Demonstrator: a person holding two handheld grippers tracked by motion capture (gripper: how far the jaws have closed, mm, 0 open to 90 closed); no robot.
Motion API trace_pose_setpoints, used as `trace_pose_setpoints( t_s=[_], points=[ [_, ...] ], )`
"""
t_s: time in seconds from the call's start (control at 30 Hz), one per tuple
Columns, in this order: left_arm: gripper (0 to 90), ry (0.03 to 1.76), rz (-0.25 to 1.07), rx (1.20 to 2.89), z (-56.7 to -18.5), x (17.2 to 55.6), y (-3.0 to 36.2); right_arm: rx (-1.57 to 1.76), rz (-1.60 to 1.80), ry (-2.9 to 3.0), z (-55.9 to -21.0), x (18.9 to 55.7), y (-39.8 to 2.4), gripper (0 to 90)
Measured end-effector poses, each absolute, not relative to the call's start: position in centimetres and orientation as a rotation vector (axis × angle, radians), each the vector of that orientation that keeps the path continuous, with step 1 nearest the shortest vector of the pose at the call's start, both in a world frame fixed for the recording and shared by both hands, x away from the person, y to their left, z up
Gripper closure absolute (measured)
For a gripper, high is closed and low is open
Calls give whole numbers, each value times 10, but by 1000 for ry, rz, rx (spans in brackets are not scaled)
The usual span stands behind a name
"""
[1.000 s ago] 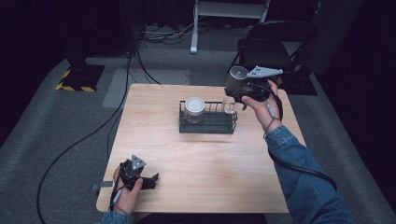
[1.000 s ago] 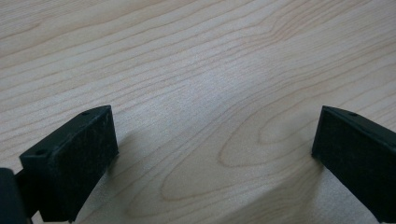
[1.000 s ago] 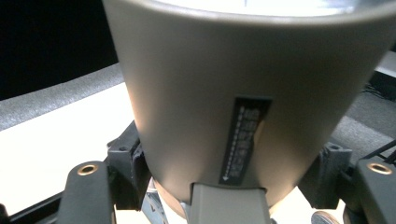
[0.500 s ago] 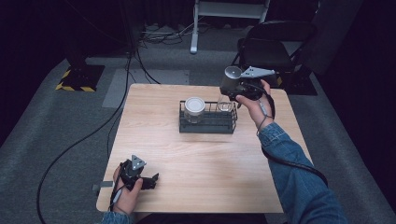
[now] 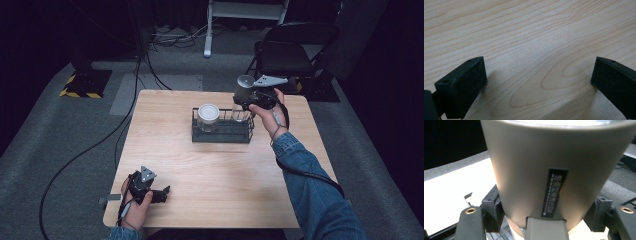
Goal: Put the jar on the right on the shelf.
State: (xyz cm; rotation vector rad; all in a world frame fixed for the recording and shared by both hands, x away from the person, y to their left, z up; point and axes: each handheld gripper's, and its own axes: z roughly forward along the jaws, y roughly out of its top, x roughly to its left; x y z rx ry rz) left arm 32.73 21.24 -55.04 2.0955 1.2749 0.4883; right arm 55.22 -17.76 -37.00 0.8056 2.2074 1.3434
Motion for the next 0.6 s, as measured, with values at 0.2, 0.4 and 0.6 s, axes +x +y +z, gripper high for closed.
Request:
trace_pose_setpoints(
  t_s=[0.2,0.4,0.6],
  points=[
    [1,1275,489,2096,-550,327,212,811,1338,2217,-378,556,-175,309],
    [1,1275,489,2096,-550,327,212,818,1335,2228,-387,559,-173,309],
    [1,1275,489,2096,-550,327,212,821,1326,2248,-396,561,-170,309]
  ],
)
